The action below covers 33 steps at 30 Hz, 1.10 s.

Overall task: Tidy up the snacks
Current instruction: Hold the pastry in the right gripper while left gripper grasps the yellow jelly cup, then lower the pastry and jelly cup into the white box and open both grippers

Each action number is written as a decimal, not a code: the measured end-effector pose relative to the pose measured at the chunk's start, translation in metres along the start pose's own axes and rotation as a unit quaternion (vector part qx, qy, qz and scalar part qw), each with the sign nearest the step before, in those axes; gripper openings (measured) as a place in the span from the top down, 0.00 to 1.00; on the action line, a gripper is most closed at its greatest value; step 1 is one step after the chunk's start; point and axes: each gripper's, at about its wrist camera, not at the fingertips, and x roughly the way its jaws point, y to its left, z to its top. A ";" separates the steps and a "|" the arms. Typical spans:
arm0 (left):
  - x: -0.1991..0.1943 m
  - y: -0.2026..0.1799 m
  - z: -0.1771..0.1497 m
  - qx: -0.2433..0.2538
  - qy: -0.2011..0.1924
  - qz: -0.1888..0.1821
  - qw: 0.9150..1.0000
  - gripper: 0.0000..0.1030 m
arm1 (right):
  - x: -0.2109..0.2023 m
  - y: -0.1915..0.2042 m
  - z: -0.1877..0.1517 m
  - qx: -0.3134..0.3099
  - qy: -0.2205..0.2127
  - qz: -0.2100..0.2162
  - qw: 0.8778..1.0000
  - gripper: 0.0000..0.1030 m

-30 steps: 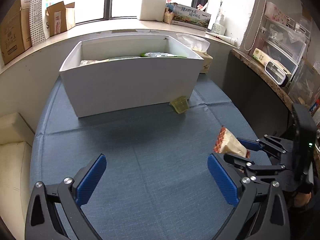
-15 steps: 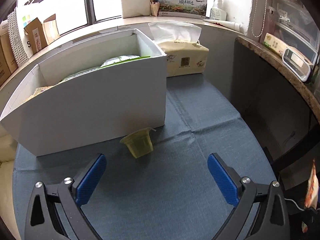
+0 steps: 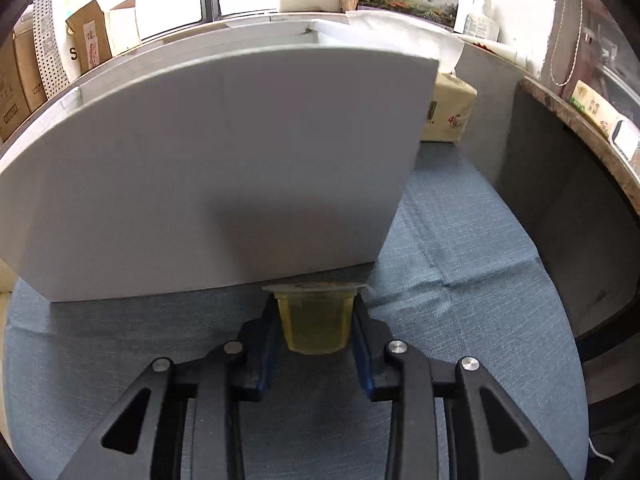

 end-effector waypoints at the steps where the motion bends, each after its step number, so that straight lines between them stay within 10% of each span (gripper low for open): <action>1: -0.005 0.003 -0.001 0.001 -0.005 -0.004 1.000 0.65 | 0.001 0.001 0.000 0.000 0.000 0.002 1.000 0.52; 20: -0.193 0.123 -0.033 -0.037 -0.114 -0.071 0.990 0.65 | 0.028 0.097 0.041 -0.066 -0.009 0.093 0.993 0.52; 33: -0.143 0.181 0.091 -0.044 -0.126 -0.020 0.991 0.65 | 0.126 0.177 0.185 -0.089 -0.028 0.117 0.989 0.52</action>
